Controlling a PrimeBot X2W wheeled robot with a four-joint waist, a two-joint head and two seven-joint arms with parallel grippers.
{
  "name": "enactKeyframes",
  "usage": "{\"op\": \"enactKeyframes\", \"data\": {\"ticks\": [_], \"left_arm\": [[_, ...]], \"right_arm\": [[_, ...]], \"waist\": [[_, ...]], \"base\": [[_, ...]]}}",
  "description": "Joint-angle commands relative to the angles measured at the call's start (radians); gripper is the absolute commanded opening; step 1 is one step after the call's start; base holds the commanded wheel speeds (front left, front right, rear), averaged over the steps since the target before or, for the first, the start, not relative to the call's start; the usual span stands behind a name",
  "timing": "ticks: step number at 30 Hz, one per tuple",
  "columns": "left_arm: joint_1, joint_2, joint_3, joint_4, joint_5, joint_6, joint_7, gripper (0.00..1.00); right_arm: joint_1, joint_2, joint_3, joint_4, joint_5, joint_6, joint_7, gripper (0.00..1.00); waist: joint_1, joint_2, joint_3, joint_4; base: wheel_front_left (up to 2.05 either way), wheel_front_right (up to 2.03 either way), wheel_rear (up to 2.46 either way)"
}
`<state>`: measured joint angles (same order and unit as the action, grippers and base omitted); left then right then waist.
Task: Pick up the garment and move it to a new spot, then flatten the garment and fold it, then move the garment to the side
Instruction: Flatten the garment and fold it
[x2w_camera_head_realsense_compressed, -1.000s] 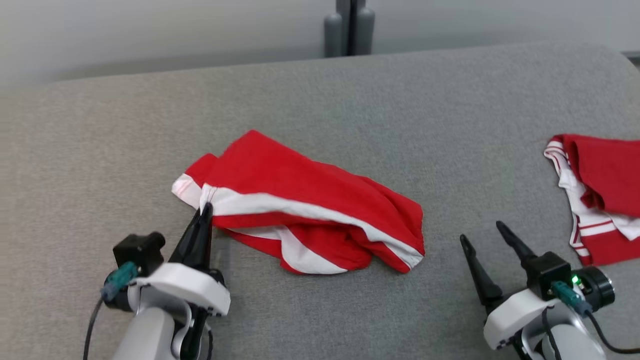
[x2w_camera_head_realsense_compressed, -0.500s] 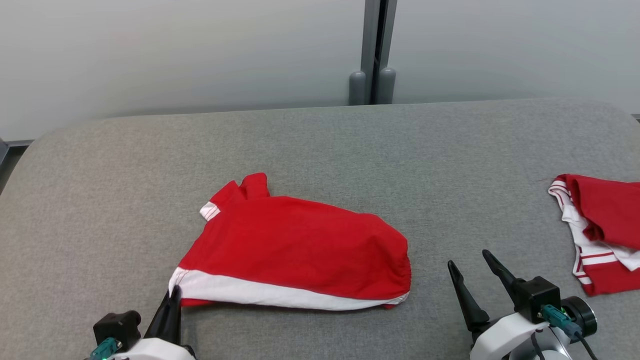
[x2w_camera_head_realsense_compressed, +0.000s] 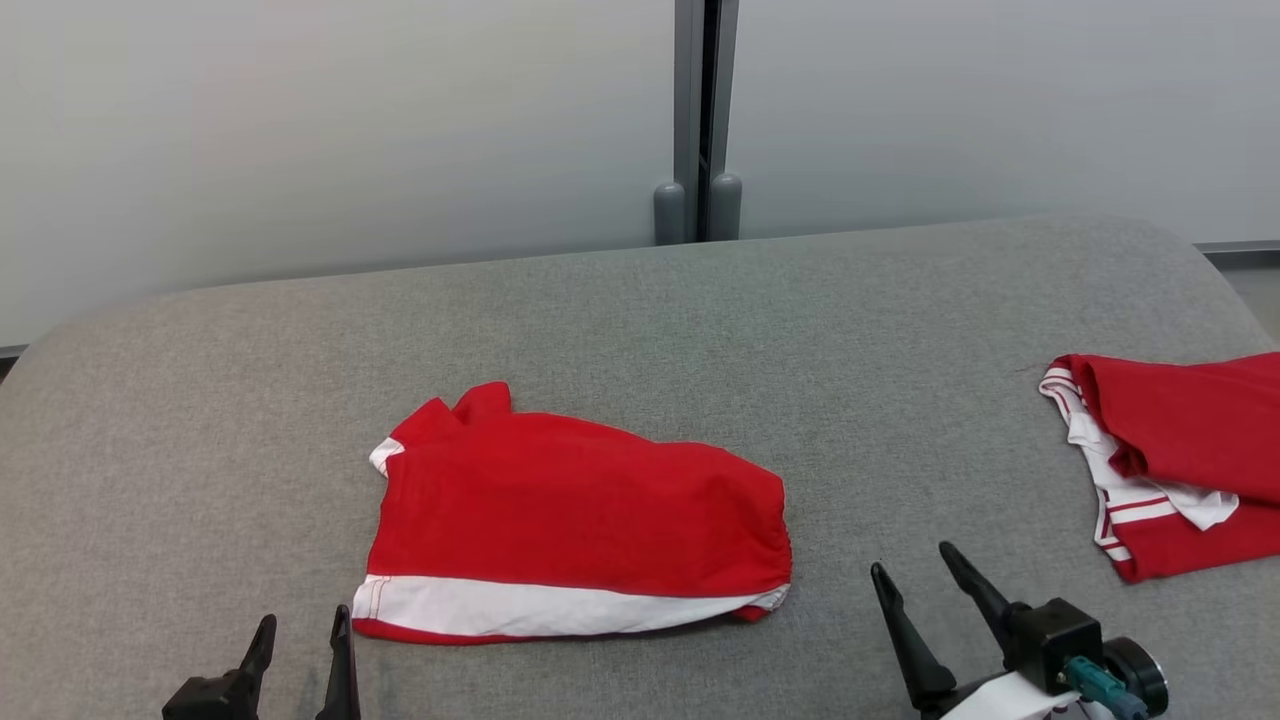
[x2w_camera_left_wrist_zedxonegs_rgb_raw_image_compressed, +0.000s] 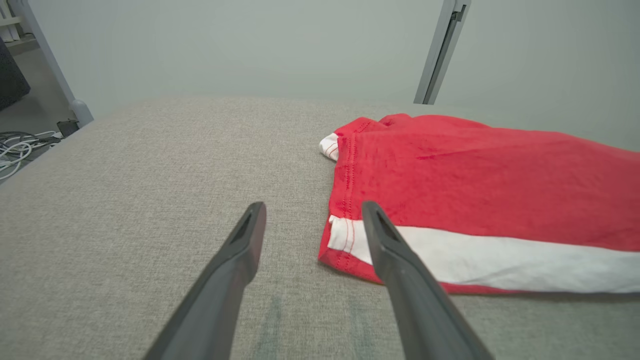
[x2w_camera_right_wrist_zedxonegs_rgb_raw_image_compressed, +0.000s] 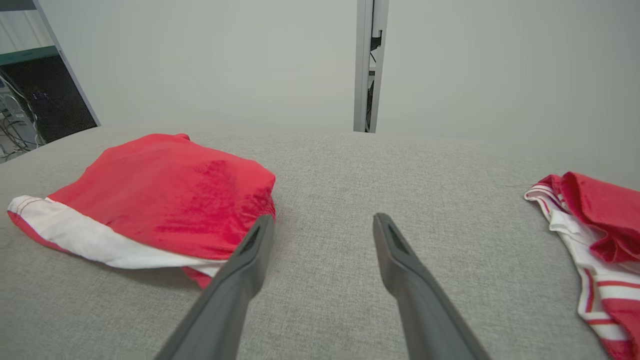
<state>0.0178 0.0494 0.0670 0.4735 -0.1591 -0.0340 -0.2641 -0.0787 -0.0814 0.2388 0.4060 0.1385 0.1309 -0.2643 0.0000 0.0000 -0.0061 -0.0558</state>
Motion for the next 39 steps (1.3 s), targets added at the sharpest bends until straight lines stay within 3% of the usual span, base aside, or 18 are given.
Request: {"op": "enactKeyframes", "data": {"ticks": [1,7,15,23,34,35,36,37,39], "left_arm": [[0.010,0.004,0.000,-0.015,-0.006,0.005,0.000,1.00],[0.030,0.004,-0.018,-0.032,-0.006,-0.001,0.000,1.00],[-0.036,0.003,-0.051,0.007,-0.051,-0.042,0.000,1.00],[-0.108,0.003,-0.067,0.078,-0.091,-0.067,0.000,1.00],[-0.169,0.003,-0.045,0.134,-0.067,-0.089,0.000,1.00],[-0.172,0.003,-0.043,0.133,-0.065,-0.090,0.000,0.78],[-0.175,0.004,-0.040,0.133,-0.066,-0.089,0.000,0.32],[-0.178,0.004,-0.039,0.133,-0.067,-0.090,0.000,0.00],[-0.183,0.003,-0.039,0.141,-0.079,-0.092,0.000,0.00]], "right_arm": [[0.011,-0.002,0.003,0.002,0.007,0.000,0.000,1.00],[0.022,0.007,0.035,0.036,0.030,0.000,0.001,1.00],[-0.028,0.010,0.077,0.073,0.043,0.000,0.000,1.00],[-0.065,0.003,0.096,0.085,0.039,0.000,0.000,1.00],[-0.092,0.000,0.130,0.096,0.064,0.000,0.000,1.00],[-0.093,0.000,0.135,0.096,0.067,0.000,0.000,1.00],[-0.093,0.001,0.142,0.097,0.072,0.000,0.000,1.00],[-0.094,0.001,0.147,0.097,0.078,0.000,0.000,1.00],[-0.103,-0.001,0.163,0.094,0.095,0.000,0.000,1.00]], "waist": [[0.0000,0.0000,-0.005,-0.003],[0.0000,0.0000,-0.001,0.009],[0.0000,0.0000,0.064,0.028],[0.0000,0.0000,0.128,0.019],[0.0000,0.0000,0.171,0.003],[0.0000,0.0000,0.173,0.003],[0.0000,0.0000,0.177,0.003],[0.0000,0.0000,0.180,0.003],[0.0000,0.0000,0.192,0.005]], "base": [[0.00,0.00,0.00],[0.00,0.00,0.00],[0.00,0.00,0.00],[0.00,0.00,0.00],[0.00,0.00,0.00],[0.00,0.00,0.00],[0.00,0.00,0.00],[0.00,0.00,0.00],[0.00,0.00,0.00]]}}
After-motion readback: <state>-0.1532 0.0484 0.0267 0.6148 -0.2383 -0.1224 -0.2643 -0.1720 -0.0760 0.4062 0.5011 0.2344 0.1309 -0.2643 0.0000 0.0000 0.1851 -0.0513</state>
